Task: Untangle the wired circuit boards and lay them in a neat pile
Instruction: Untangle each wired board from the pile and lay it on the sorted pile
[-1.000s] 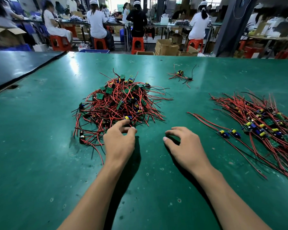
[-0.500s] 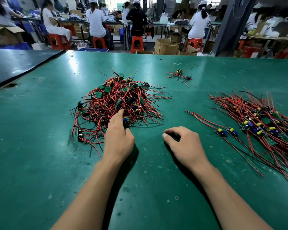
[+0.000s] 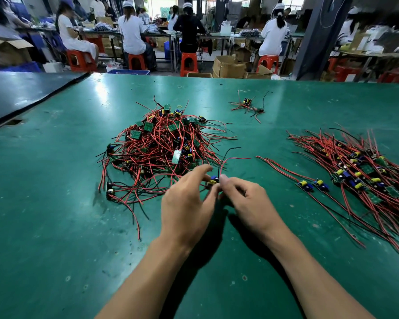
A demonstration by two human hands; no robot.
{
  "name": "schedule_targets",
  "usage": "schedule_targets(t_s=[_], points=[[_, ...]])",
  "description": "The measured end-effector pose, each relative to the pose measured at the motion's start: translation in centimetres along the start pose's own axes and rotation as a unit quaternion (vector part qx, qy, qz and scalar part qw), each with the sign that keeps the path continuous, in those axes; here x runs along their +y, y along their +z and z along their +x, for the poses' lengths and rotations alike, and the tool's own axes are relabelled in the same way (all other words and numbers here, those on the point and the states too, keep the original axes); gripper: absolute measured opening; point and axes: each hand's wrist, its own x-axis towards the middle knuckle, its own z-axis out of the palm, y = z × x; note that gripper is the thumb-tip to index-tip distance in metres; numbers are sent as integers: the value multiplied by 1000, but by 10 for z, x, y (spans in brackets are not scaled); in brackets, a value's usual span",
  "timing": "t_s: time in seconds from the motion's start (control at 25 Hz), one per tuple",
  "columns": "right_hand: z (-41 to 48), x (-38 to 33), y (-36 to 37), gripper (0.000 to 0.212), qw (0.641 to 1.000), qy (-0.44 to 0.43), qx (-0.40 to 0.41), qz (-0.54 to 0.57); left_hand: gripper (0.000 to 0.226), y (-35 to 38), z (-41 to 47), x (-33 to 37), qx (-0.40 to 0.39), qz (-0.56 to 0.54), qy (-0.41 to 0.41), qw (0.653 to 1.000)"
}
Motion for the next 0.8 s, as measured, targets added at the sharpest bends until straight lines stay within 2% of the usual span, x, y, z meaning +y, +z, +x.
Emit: schedule_targets(t_s=[0.04,0.08,0.2,0.32,0.44,0.52,0.6,0.68,0.76,0.8], points=[[1,-2,1,42,999,12,-5,46,36,3,-3,2,-7,-1,18,1000],[1,-3,1,41,998,14,-9,67,37,6,-6,2,-18,-8,28,999],[3,-6,-1,17,995,4,3,103,39,9,-9,3,-50,-52,15,997],[7,-9,-9,15,979,42,50,192,17,9,-4,1,5,-91,-33,995],[10,-11,-19,14,973,66,94,200,17,2,3,-4,69,-155,-129,977],[10,-12,-22,15,971,62,117,198,18,-1,9,-8,117,-169,-214,955],[11,-16,-25,17,959,54,122,249,15,-2,11,-15,135,-212,-312,916],[10,-22,-28,16,942,47,81,322,10,-2,11,-15,97,-331,-362,866],[6,-26,-25,8,937,45,3,347,2,2,12,-10,31,-426,-357,831],[3,-27,-21,7,933,49,-34,355,7,6,12,-6,-7,-458,-364,811]])
